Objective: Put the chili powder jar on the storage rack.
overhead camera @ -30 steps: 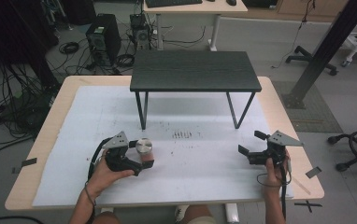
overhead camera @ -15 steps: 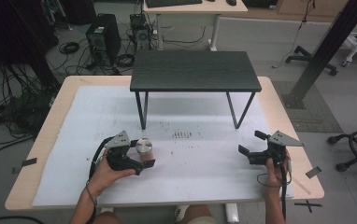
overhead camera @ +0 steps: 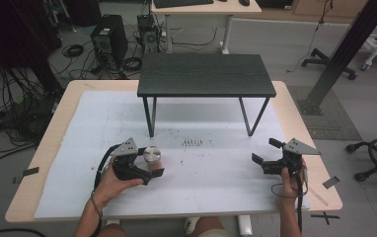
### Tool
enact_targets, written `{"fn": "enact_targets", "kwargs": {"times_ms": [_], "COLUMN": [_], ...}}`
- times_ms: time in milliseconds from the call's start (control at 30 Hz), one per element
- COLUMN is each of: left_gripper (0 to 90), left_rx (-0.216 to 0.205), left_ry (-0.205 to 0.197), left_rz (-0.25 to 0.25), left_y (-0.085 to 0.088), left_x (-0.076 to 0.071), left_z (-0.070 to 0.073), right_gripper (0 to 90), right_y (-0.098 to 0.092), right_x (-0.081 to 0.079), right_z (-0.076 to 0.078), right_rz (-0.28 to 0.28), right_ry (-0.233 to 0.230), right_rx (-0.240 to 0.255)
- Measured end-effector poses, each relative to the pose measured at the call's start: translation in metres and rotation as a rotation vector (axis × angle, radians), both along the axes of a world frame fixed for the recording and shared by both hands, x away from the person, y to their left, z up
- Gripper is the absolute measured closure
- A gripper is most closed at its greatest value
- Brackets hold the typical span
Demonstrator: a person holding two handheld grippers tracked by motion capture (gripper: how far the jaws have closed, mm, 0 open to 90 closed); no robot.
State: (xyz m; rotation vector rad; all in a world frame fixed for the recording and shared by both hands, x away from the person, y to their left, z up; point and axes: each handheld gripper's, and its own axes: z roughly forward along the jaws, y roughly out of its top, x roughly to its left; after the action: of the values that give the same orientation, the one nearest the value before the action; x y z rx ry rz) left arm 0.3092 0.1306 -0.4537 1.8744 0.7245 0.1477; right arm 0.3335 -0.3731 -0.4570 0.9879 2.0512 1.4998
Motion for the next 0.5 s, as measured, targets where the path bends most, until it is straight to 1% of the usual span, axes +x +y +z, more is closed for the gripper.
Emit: {"fn": "enact_targets", "kwargs": {"times_ms": [500], "left_gripper": [1.2], "left_rx": [0.004], "left_ry": [0.0], "left_rz": [0.001], "left_y": [-0.0006], "left_x": [-0.0002], "left_z": [0.0009], "right_gripper": [0.3], "right_y": [0.0001], "right_x": [0.0002], "right_z": [0.0], "right_rz": [0.001], "right_ry": [0.001], "right_rx": [0.0]}}
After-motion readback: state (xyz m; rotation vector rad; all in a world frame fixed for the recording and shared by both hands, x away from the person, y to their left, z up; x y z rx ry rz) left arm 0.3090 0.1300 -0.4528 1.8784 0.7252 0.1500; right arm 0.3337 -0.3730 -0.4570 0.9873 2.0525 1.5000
